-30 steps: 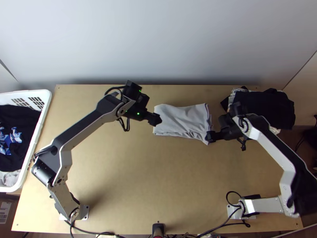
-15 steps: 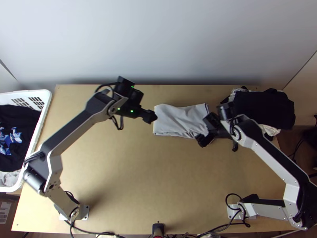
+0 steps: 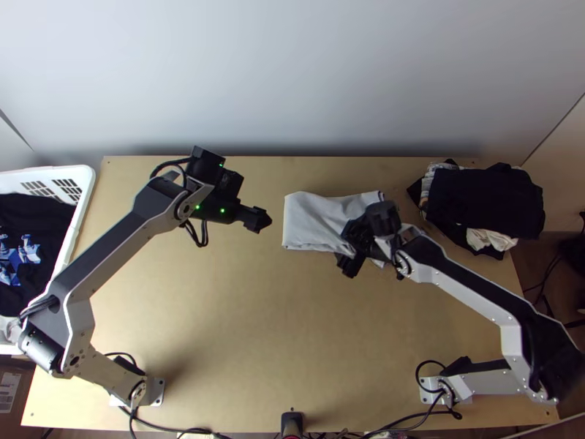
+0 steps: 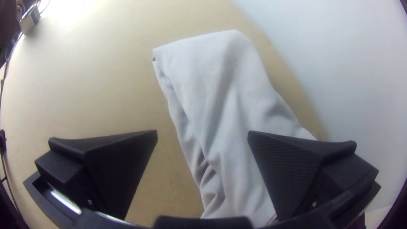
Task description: Fold the t-shirt
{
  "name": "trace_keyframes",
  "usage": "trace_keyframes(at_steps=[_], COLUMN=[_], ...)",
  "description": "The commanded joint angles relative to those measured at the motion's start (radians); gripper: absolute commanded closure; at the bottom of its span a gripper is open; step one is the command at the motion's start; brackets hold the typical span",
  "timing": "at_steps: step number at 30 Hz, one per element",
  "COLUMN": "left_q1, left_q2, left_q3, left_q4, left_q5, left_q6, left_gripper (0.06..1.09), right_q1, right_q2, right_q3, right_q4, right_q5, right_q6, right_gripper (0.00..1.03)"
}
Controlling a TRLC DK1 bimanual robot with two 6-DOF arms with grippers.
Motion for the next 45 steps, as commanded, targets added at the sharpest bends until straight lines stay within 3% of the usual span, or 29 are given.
trace_keyframes(at_steps=[1,7,14,28,31,38,39,45], left_q1=[0.015,0.02,0.032,0.038,0.038,0.041,0.043,0.058], left_q2=[-0.015,-0.013,-0.015,-0.009,-0.009,-0.018,-0.021,-0.044], left_q3=[-0.027,-0.031,-0.038,-0.03,-0.025,-0.025,-0.025,-0.027], left_q4=[0.007,0.008,0.008,0.007,0.007,-0.006,-0.007,-0.024], left_q5=[0.001,0.001,0.001,0.004,0.007,0.007,0.005,0.005], left_q6=[-0.002,0.011,0.032,0.029,0.024,0.02,0.02,0.018], left_gripper=[0.1,0.1,0.1,0.1,0.1,0.1,0.1,0.1], right_q1=[0.039,0.053,0.051,0.06,0.059,0.053,0.049,0.045], right_q2=[0.059,0.114,0.172,0.297,0.318,0.326,0.326,0.241], right_q3=[-0.045,-0.062,-0.065,-0.039,-0.01,-0.011,-0.013,-0.025], right_q4=[0.1,0.163,0.199,0.42,0.431,0.431,0.43,0.4], right_q5=[0.027,0.09,0.121,0.262,0.266,0.266,0.266,0.265], right_q6=[-0.066,-0.116,-0.116,-0.147,-0.104,-0.106,-0.104,-0.032], right_gripper=[0.04,0.04,0.04,0.05,0.2,0.95,1.0,1.0])
